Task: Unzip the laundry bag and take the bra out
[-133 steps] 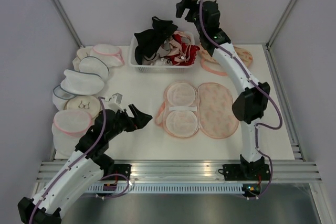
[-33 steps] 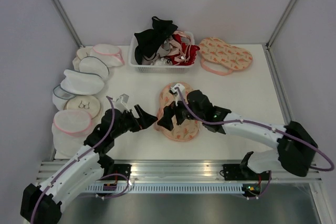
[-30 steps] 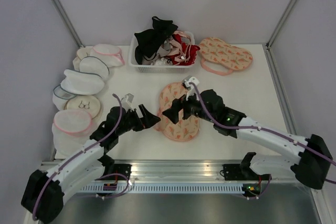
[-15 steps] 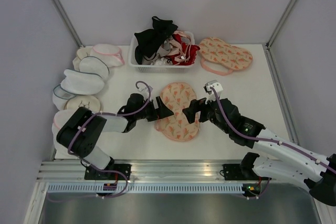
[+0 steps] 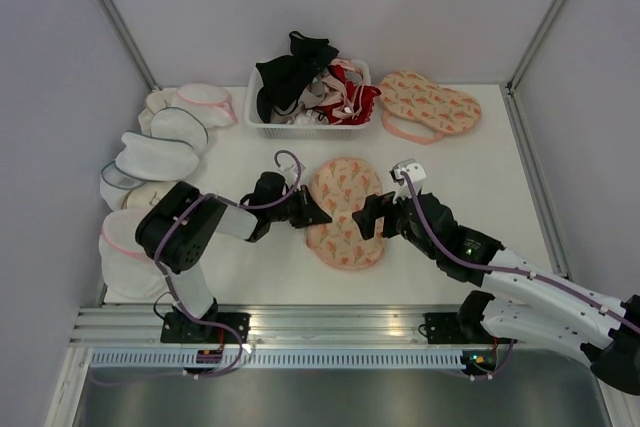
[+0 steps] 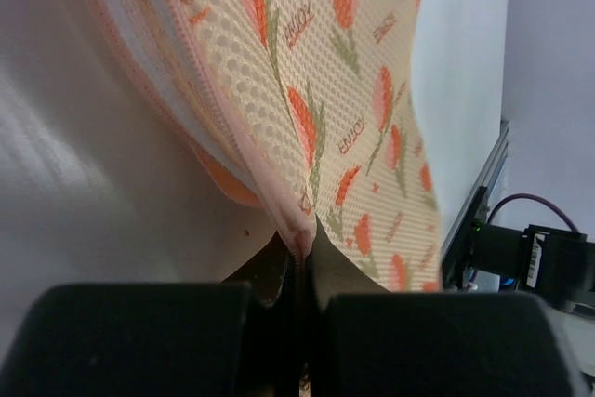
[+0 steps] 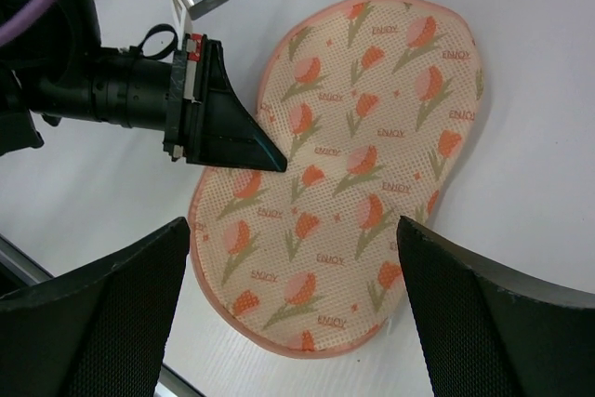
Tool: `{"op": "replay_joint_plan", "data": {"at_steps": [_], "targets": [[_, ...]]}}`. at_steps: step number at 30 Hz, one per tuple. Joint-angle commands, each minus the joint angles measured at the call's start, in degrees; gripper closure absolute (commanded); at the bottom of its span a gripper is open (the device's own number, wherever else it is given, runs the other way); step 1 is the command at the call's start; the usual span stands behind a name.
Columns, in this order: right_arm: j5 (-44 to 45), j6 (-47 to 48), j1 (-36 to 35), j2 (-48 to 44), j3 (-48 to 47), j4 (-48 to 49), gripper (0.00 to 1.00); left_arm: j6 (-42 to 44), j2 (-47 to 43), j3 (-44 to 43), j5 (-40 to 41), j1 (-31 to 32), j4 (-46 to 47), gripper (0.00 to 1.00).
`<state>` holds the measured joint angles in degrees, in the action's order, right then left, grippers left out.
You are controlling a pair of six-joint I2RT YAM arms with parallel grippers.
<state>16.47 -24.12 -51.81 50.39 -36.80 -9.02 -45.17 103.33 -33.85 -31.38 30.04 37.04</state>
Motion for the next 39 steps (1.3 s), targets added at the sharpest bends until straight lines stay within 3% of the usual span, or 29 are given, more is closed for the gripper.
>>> {"op": "replay_joint_plan", "data": {"at_steps": [1,3,8,11,15,16,21,24,28,29,30,31,33,38,39], "targets": [[0.8,-0.5,0.0,-1.9,0.2,0.1,0.04,2.4,-7.8,-2.7,2.4,-4.0,-4.5,0.98],[0.7,-0.4,0.0,-2.2,0.0,-0.5,0.05,3.7,-13.6,-4.5,3.8,-7.4,-11.3,0.98],[0.4,0.0,0.0,-2.8,-0.1,-0.7,0.05,3.1,-21.6,-8.8,1.1,-25.1,-20.3,0.98],[-0.5,0.3,0.0,-2.2,-0.3,-0.1,0.05,5.1,-27.8,-10.9,6.8,-32.2,-27.3,0.98],[-1.9,1.4,0.0,-0.7,-1.5,-0.7,0.05,10.5,-39.7,-11.8,26.8,-36.3,-39.5,0.98],[-2.3,2.1,0.0,-0.5,-1.7,-0.7,0.05,11.2,-45.2,-11.2,35.9,-36.3,-40.7,0.98],[-3.9,3.7,0.0,2.7,-3.8,-1.1,0.05,6.9,-58.7,-3.3,59.7,-36.2,-45.5,0.98],[-5.8,4.3,0.0,4.4,-4.5,-1.1,0.05,4.9,-63.1,-1.0,68.5,-36.1,-47.1,0.98],[-7.3,4.5,0.0,6.2,-5.9,-2.5,0.05,-0.8,-59.7,-2.9,74.9,-36.2,-53.6,0.97],[-7.5,4.5,0.0,6.3,-6.2,-2.7,0.05,-2.6,-57.9,-3.8,75.8,-36.2,-55.2,0.9],[-7.9,4.6,0.0,6.4,-6.4,-2.9,0.05,-4.0,-57.0,-4.2,77.2,-36.2,-58.1,0.59],[-8.3,4.8,0.0,6.6,-6.7,-3.2,0.05,-7.4,-56.5,-4.5,77.5,-36.2,-59.4,0.38],[-8.3,4.8,0.0,6.7,-7.0,-3.3,0.04,-8.5,-55.3,-5.2,75.1,-36.3,-60.9,0.05],[-7.9,4.1,0.0,7.4,-7.5,-4.1,0.02,-6.1,-53.7,-6.8,62.3,-36.3,-58.8,0.0],[-7.3,3.5,0.0,7.1,-7.3,-3.7,0.02,-3.5,-54.1,-6.8,55.6,-36.3,-57.7,0.01]]}}
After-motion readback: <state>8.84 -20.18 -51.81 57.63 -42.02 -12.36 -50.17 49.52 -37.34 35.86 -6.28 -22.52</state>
